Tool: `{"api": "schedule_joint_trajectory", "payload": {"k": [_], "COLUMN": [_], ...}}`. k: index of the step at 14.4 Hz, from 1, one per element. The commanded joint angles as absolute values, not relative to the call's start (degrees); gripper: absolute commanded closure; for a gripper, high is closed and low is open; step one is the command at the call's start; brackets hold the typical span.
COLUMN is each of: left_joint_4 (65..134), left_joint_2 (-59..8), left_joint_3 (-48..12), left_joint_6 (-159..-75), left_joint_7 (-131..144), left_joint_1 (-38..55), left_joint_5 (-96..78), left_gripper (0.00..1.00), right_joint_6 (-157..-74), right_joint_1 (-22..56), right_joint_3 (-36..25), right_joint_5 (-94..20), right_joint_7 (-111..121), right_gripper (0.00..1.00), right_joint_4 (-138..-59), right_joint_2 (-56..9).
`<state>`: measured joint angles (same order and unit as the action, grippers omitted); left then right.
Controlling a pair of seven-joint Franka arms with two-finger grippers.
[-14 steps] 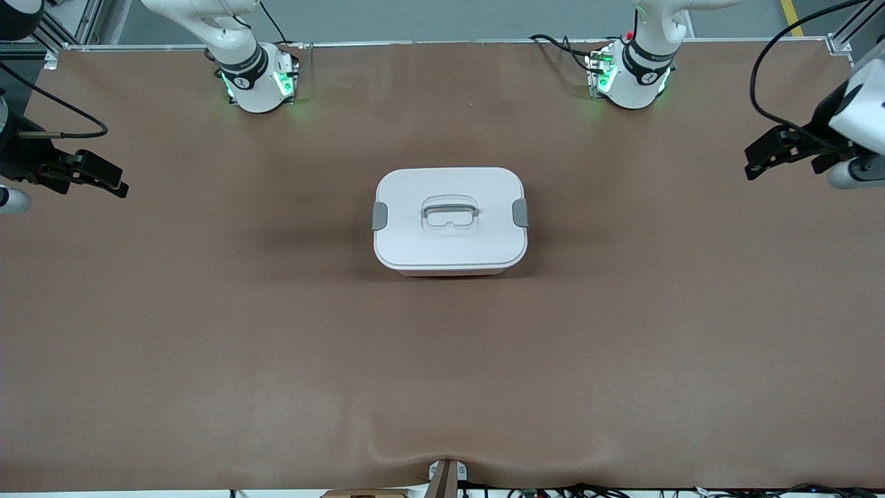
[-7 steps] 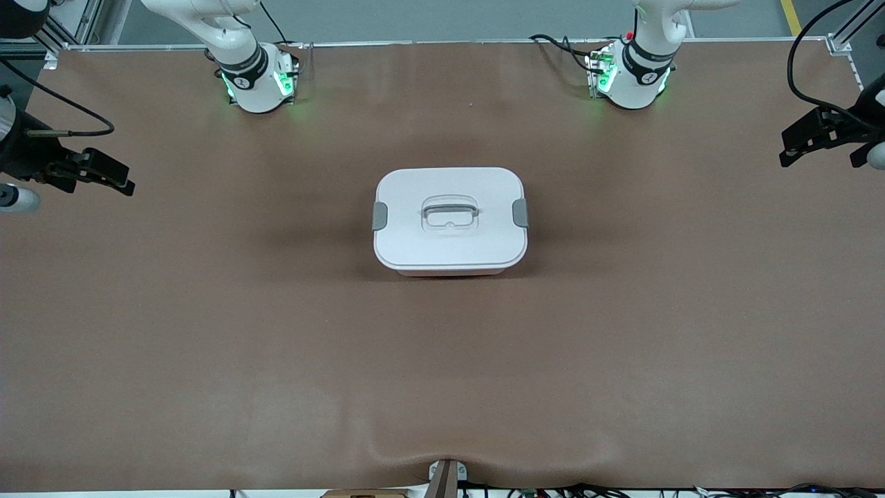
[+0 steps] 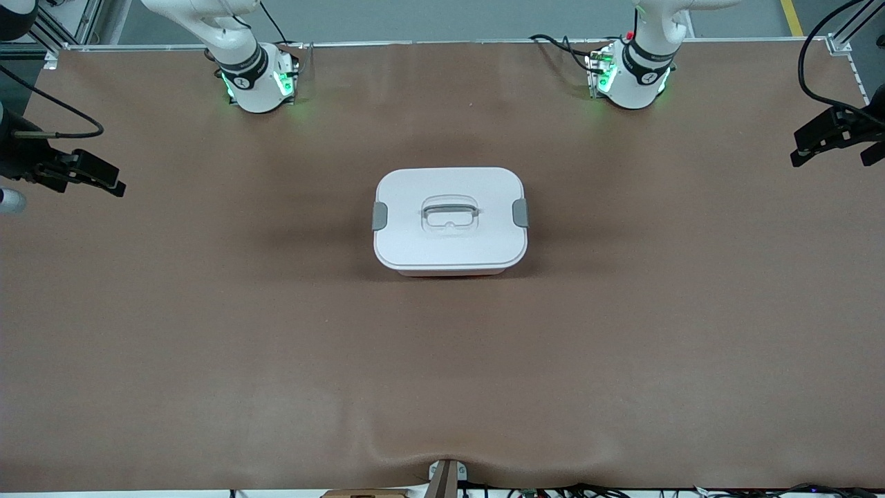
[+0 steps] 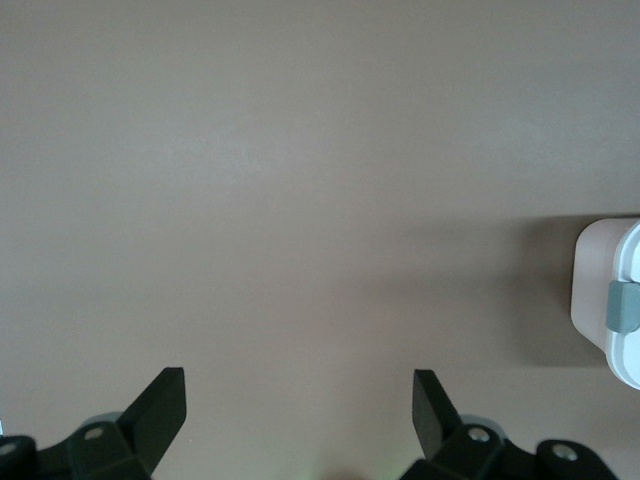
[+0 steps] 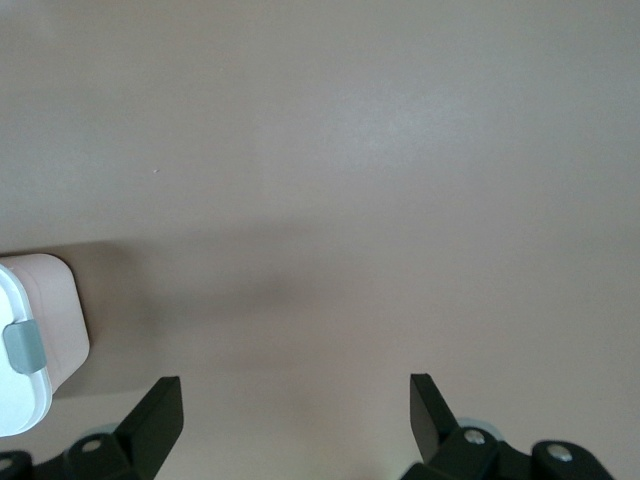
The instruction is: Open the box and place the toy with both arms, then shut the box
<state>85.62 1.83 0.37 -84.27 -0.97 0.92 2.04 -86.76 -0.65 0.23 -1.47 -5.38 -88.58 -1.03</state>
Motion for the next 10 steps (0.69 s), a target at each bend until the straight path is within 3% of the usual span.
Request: {"api": "schedule_joint_trajectory", "payload": {"k": [1,10], "left_joint_4": [87.0,87.3], "left_joint_2": [4.2,4.1], "left_joint_3": [1.1,0.5], "left_joint_6": [-83.9,-83.9], "left_joint_7": [0.3,4.2], "left_joint_1": [1.5,1.9], "left_joint_5": [0.7,0.7], "left_gripper": [0.00,0.00], "right_joint_6": [-86.6,-86.3], "right_joint_1": [-1.2,-1.3], "right_joint_3": [0.6,0.6], "right_joint_5": [-2.1,-2.1], "right_joint_7": [-5.4,-5.0], "right_gripper": [0.00,0.00], "right_joint_4": [-89.1,-89.1], "right_joint_2": [-0.3,-0.3]}}
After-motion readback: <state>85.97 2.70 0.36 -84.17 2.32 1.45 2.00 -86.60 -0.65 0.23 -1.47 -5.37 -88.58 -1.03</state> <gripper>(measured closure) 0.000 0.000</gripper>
